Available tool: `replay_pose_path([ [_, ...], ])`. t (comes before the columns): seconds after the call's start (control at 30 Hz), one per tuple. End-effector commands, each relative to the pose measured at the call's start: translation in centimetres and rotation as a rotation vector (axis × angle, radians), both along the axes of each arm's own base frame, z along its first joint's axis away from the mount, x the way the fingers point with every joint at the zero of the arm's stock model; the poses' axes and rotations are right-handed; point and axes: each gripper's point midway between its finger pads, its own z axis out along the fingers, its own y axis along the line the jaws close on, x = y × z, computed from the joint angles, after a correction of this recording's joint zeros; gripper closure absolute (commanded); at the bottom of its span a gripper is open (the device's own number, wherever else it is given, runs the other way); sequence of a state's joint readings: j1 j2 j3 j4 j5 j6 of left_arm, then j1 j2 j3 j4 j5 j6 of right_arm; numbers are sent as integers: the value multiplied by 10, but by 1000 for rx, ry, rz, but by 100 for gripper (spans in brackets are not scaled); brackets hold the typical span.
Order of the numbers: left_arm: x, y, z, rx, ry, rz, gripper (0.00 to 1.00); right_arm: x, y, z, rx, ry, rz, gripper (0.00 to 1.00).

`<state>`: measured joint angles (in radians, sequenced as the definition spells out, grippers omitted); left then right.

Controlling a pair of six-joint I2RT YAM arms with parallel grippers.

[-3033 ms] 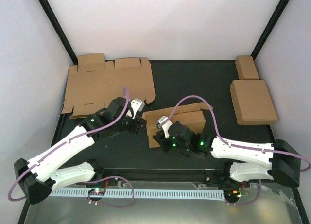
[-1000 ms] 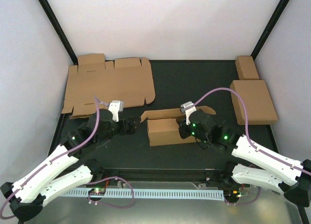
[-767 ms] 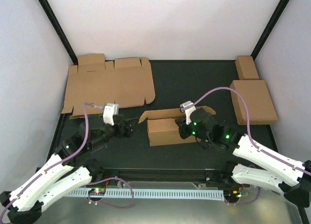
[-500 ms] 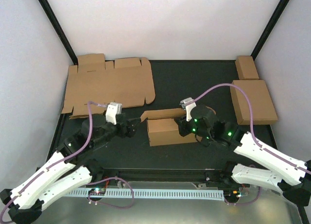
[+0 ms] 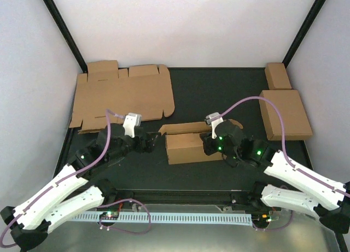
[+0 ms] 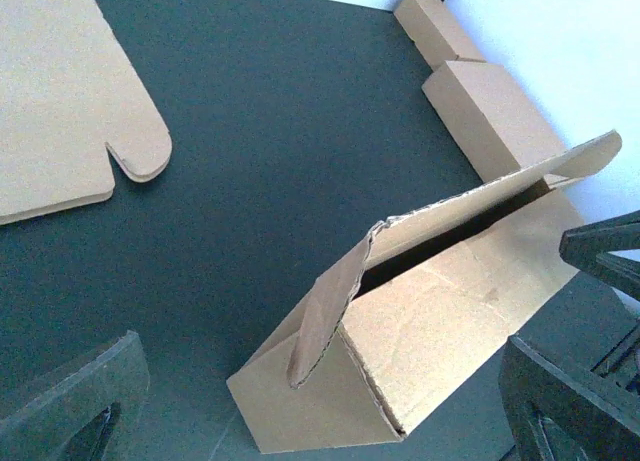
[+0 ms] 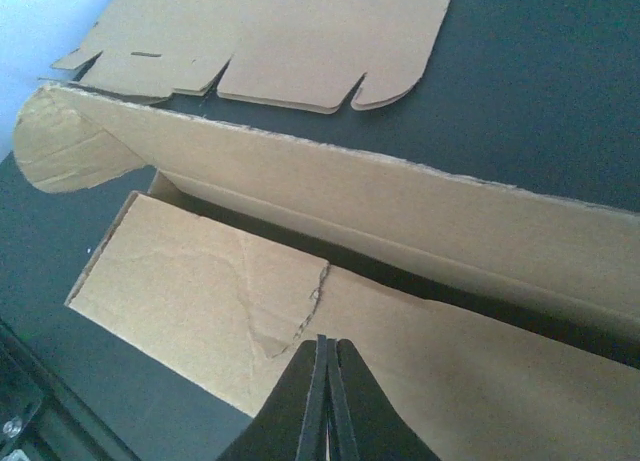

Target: Fold the paper box

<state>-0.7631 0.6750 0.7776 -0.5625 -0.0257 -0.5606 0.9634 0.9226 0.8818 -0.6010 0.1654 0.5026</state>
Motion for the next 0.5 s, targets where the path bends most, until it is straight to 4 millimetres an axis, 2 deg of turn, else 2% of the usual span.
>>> replay_pose_path([
  [0.0,1,-5,7,-34,-8,-5,1,8,-8,-3,-33,-18,-48,98],
  [0.13,3,2,-4,14,63,42,1,11,-10,-13,-68,-5,-70,98],
  [0.3,1,-8,-15,72,155,13,2,16,-9,-25,-91,12,-93,98],
  [0.47,2,-14,-21,116,161,7,3,18,-9,-25,-74,-2,-111,98],
])
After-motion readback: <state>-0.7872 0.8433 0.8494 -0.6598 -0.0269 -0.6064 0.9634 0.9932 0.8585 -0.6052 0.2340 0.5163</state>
